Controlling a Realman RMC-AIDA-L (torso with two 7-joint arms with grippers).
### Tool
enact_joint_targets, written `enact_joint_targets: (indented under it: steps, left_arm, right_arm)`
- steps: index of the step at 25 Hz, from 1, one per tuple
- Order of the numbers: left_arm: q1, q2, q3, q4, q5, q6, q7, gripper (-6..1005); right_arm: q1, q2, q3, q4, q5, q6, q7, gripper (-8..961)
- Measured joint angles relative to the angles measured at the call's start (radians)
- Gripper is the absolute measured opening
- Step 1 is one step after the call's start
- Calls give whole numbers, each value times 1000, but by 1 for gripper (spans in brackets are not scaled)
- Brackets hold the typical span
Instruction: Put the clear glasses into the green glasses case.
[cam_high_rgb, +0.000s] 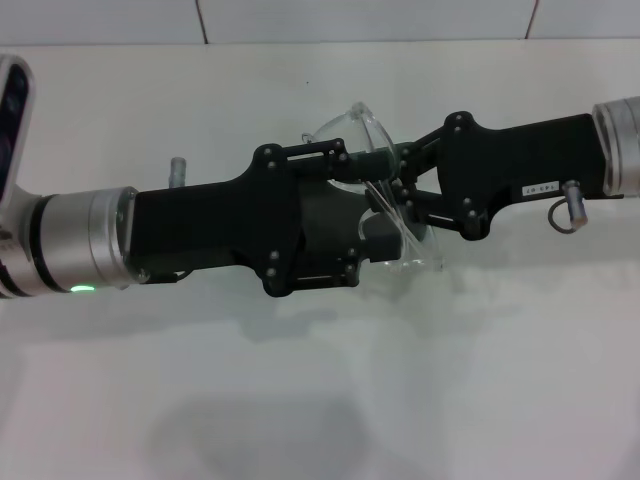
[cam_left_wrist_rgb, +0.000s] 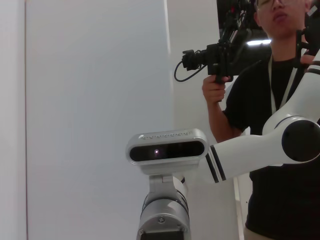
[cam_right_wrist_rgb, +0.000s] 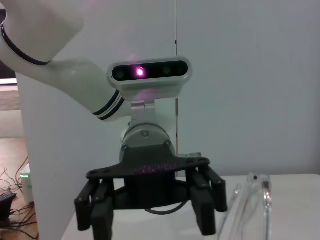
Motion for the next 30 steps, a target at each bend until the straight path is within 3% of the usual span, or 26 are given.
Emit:
enact_joint_targets:
  steps: [14, 17, 20, 25, 30]
  left_arm:
    - [7, 5, 0, 1, 0, 3, 4, 683]
    - [24, 17, -1, 4, -11, 7, 6, 682]
    - [56, 30, -2, 3, -58, 20, 7, 682]
    - [139, 53, -2, -1, -165, 24, 5, 683]
    - [180, 56, -2, -1, -202, 27, 3, 683]
  right_arm:
    - [-12, 9, 51, -24, -21, -3, -1, 205]
    - [-38, 7, 49, -105, -49, 84, 12, 208]
    - [-50, 21, 25, -229, -163, 149, 81, 211]
    - [-52, 29, -147, -461, -386, 236, 259, 215]
    - [-34, 33, -383, -535, -587, 398, 366, 220]
